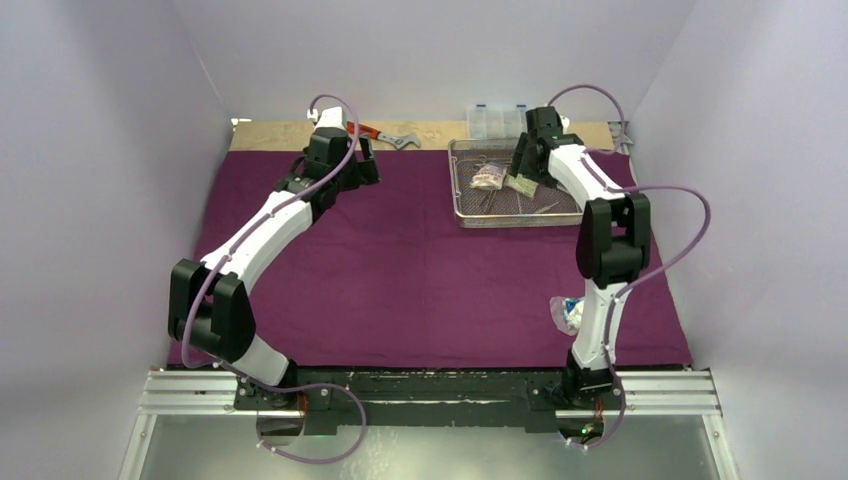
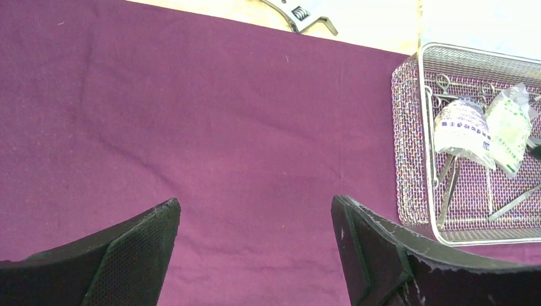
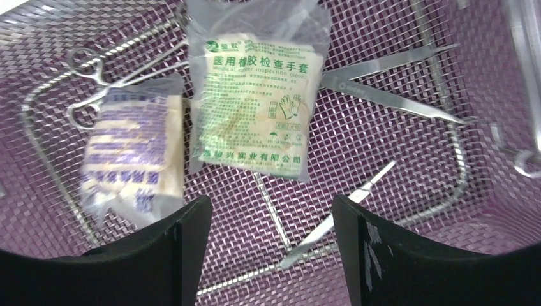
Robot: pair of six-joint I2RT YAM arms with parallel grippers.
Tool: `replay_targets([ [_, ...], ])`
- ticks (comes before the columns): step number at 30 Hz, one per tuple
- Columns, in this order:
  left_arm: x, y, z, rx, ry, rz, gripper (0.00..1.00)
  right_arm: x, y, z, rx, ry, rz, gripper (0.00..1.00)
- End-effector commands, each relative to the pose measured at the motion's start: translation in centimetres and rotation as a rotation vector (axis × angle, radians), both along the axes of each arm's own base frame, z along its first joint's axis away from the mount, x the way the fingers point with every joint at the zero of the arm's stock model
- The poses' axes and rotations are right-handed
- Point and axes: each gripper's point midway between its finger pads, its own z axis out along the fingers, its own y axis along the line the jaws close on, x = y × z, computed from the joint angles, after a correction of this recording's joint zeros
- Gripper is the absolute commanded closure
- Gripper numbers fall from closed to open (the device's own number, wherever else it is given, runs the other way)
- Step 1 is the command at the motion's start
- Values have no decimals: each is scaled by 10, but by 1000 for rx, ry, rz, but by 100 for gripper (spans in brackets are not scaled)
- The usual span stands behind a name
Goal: Open and lay out the surgical kit
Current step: Pick up the medical item from the container.
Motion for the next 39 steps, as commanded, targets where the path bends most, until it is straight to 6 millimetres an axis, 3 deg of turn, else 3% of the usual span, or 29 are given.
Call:
replay_targets([
  [1, -3, -2, 21, -41, -53, 0, 13, 25, -3, -7, 38, -14, -20, 27],
  [6, -3, 1, 23, -31, -57, 11, 13, 42, -8, -32, 30, 16, -27, 37],
  [10, 1, 1, 24, -25, -59, 14, 13, 48, -9, -42, 27, 27, -26, 54],
  [16, 4, 0, 23, -21, -56, 14, 13, 48, -10, -32, 19, 9, -11, 100],
  [24, 5, -3, 23, -32, -54, 2, 13, 29, -12, 19, 16, -34, 14, 100],
  [26, 5, -4, 23, -33, -53, -1, 13, 13, -11, 40, 28, -42, 24, 100],
  [30, 1, -4, 23, -39, -53, -8, 13, -30, -11, 59, 41, -15, 47, 100],
  [35, -6, -6, 21, -53, -46, -23, 13, -115, 7, 42, 137, 137, 122, 100],
  [39, -16, -5, 19, -65, -40, -31, 13, -184, 25, 40, 216, 211, 152, 100],
])
